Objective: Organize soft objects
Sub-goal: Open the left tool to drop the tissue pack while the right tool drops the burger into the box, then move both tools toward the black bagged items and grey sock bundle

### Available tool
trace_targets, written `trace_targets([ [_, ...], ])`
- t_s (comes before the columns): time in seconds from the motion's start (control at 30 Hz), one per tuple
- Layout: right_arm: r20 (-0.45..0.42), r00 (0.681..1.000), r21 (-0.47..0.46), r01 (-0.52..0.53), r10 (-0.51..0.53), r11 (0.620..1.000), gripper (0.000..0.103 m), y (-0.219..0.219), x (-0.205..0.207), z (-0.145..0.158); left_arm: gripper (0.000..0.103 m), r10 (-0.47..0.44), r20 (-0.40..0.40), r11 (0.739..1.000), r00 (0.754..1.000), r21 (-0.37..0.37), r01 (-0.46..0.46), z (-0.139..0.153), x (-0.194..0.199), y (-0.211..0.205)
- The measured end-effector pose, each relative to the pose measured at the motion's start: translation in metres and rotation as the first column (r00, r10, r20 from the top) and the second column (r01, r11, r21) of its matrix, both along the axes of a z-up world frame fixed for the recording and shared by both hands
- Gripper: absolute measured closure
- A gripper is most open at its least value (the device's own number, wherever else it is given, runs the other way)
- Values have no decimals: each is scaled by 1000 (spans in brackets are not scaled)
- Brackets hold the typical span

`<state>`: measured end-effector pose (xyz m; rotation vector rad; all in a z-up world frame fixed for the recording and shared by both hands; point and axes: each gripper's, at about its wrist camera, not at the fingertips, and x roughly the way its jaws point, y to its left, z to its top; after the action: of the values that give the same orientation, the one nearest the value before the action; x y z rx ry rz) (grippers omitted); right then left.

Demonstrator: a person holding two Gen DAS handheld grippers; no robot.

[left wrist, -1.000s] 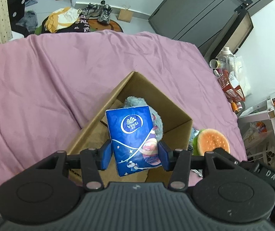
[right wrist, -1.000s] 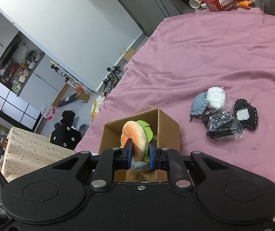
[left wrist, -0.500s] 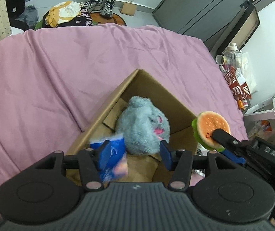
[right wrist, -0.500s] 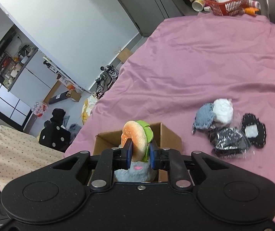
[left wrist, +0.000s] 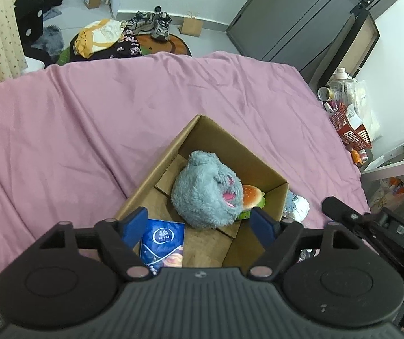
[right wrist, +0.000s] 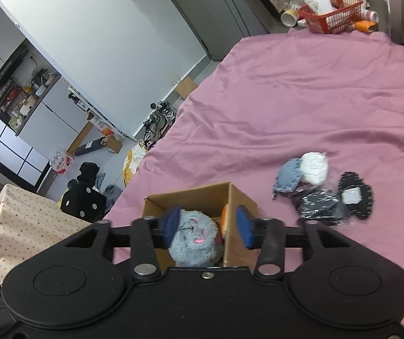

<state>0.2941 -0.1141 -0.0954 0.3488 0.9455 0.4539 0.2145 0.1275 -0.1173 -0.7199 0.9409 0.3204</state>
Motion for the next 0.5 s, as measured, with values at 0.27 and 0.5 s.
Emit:
trace_targets([
  [0.27, 23, 1000, 4, 1, -1, 1000, 27, -34, -12, 17, 13, -2, 27, 999, 1000, 38, 1, 19, -10, -20],
  [0.5, 27, 1000, 18, 12, -13, 1000, 16, -65, -19, 20, 8, -7, 23, 998, 1000, 61, 6, 30, -14, -41],
])
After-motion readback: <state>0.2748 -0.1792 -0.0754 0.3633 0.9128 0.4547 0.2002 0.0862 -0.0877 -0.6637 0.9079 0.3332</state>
